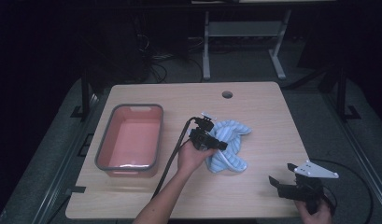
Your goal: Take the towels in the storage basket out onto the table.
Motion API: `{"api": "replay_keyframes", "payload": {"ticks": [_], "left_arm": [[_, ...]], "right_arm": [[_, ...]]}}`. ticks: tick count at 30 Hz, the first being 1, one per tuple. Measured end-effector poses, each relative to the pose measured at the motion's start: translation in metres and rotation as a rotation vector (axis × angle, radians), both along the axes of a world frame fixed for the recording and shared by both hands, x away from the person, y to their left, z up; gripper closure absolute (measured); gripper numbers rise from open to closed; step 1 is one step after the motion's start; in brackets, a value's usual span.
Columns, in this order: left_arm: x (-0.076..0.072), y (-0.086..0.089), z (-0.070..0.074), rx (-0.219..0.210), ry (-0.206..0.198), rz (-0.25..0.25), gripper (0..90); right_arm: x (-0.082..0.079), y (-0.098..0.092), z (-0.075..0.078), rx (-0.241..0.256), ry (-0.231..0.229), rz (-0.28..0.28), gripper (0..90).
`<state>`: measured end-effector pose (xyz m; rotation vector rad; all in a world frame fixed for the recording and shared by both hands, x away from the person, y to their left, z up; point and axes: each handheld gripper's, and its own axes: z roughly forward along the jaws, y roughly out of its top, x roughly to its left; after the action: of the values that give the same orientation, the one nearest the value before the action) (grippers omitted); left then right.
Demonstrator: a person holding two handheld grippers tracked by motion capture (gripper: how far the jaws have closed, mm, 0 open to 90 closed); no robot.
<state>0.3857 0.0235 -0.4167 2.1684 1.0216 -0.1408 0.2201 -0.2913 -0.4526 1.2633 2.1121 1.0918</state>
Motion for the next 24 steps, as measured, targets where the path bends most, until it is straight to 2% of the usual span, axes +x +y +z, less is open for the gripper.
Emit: {"api": "replay_keyframes", "payload": {"ticks": [5,6,9,11,20,24], "left_arm": [[-0.003,0.006,0.003,0.025,-0.039,0.009,39.6],[-0.004,0.007,0.002,0.006,-0.031,0.017,39.4],[-0.005,0.01,0.001,0.012,-0.035,0.017,38.7],[-0.006,0.014,0.001,-0.009,-0.026,0.023,38.5],[-0.012,0.024,0.009,-0.007,-0.04,0.002,40.3],[-0.016,0.031,0.009,-0.011,-0.032,0.002,40.3]], "right_arm": [[0.001,0.001,0.001,-0.007,-0.009,0.004,13.8],[0.001,0.001,0.001,-0.002,-0.005,0.001,13.8],[0.001,0.002,0.001,-0.01,-0.001,0.007,13.8],[0.001,0.002,0.001,-0.011,-0.004,0.007,13.8],[0.001,0.001,0.002,-0.008,-0.006,-0.003,13.9],[0.0,0.0,0.002,-0.01,-0.01,0.003,13.8]]}}
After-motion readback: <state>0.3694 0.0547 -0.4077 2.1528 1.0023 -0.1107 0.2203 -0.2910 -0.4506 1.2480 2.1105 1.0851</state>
